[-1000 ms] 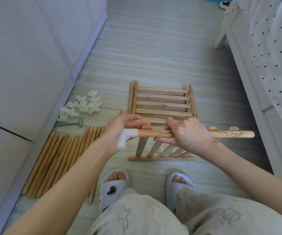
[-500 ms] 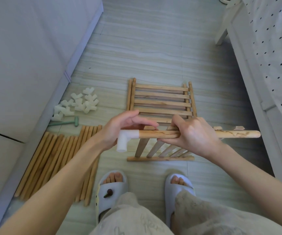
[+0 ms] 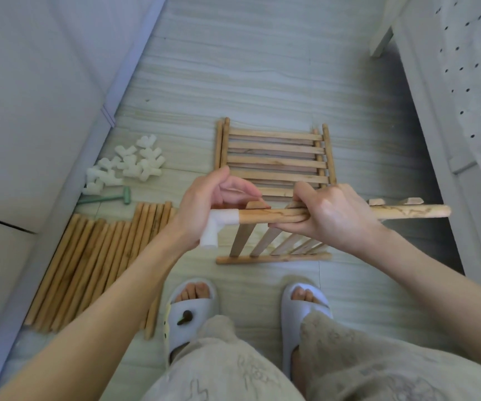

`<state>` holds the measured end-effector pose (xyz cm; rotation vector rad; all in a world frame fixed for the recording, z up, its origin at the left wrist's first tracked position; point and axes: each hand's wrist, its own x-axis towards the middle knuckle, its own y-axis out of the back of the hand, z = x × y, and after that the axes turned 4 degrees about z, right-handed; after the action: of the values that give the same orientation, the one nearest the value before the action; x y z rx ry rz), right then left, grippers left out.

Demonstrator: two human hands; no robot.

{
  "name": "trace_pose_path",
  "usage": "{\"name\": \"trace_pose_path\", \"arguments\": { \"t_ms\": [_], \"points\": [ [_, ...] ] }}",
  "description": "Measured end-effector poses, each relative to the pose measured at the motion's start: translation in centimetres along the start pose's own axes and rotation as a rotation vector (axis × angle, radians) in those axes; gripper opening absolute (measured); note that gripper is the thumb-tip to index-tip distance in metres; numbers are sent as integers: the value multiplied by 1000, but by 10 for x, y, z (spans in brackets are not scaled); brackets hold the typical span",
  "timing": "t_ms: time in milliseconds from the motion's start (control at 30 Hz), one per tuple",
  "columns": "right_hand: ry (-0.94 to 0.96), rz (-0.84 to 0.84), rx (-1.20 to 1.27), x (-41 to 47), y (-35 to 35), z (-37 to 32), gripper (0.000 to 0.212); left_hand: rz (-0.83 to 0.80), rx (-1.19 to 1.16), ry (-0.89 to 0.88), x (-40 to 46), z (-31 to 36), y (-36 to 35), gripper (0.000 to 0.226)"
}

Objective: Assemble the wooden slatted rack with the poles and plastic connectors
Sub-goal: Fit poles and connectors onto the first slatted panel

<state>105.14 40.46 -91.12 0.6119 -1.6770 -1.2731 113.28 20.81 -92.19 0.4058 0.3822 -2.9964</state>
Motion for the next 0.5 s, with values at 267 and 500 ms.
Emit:
{"name": "trace_pose_path", "arguments": {
  "t_ms": [267, 500],
  "points": [
    [-60, -31, 40, 28, -8, 20, 51, 322, -181, -79, 29, 13, 12, 50],
    [-350, 57, 183, 49, 15, 41, 45, 248, 259, -149, 23, 19, 25, 28]
  ]
}}
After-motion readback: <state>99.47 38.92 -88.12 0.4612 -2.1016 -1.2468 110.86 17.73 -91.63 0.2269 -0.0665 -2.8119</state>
